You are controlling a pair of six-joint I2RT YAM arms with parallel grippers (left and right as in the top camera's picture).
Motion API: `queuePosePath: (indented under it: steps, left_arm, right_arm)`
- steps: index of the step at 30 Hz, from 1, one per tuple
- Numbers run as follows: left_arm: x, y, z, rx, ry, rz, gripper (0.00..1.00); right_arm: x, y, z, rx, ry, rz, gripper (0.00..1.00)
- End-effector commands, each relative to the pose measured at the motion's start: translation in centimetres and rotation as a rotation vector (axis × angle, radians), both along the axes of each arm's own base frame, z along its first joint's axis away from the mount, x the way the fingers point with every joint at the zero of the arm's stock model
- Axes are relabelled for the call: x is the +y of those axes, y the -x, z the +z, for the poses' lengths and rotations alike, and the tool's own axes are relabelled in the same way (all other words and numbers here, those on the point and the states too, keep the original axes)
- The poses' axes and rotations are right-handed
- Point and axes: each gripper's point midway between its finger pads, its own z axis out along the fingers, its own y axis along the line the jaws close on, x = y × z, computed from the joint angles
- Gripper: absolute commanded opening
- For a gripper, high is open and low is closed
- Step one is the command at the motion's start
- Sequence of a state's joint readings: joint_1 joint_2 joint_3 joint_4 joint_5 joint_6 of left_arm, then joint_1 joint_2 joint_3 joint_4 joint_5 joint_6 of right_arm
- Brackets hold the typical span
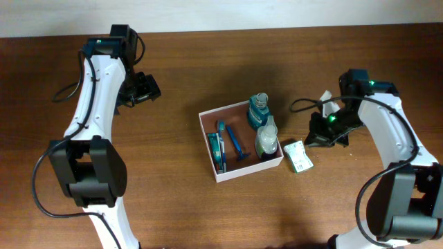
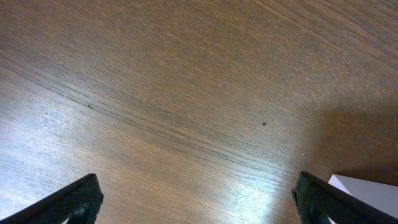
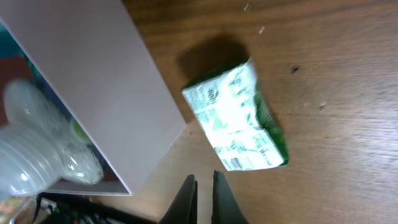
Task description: Pack container
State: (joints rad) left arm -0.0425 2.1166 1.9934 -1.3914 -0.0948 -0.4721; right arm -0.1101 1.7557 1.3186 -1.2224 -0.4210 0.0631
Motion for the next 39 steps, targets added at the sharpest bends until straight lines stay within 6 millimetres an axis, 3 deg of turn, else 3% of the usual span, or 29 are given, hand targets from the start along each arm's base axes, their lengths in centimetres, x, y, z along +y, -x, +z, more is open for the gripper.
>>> queuePosePath:
  steps: [1,7,16,19,23,26,29,39]
  left_arm:
    - [0.2,-0.2,1.5,-0.041,-0.009,-0.001,0.99]
    - [0.2,-0.2,1.5,-0.041,-0.009,-0.001,0.99]
    - [0.2,-0.2,1.5,-0.041,-0.009,-0.001,0.99]
    - [0.2,-0.2,1.5,-0.041,-0.009,-0.001,0.99]
    - [0.2,-0.2,1.5,-0.041,-0.009,-0.001,0.99]
    - [0.2,-0.2,1.5,-0.041,-0.009,-0.001,0.99]
    - [0.2,-0.2,1.5,-0.041,-0.009,-0.001,0.99]
    - [0.2,-0.2,1.5,-0.041,-0.009,-0.001,0.99]
  right_arm:
    - [0.8,0.9,0.3,-0.019,-0.057,0.077,0.04]
    - [0.8,2.1,1.3,-0.037,-0.049,0.143,0.04]
    - [1.1,4.9,6.9,-0.201,-0.018,0.171,0.04]
    - [1.2,6.4,7.4,-0.231,-0.011,0.167,0.04]
    - [2.0,8.5,6.2,-0.221,0.009,0.213,0.04]
    - [4.0,9.4,5.0,-0.220,0.005,0.307,0.04]
    - [5.9,9.2,3.6,-0.232,0.110,0.368,0.04]
    - [12.6,8.6,1.6,-0.394,0.415,0.495,0.04]
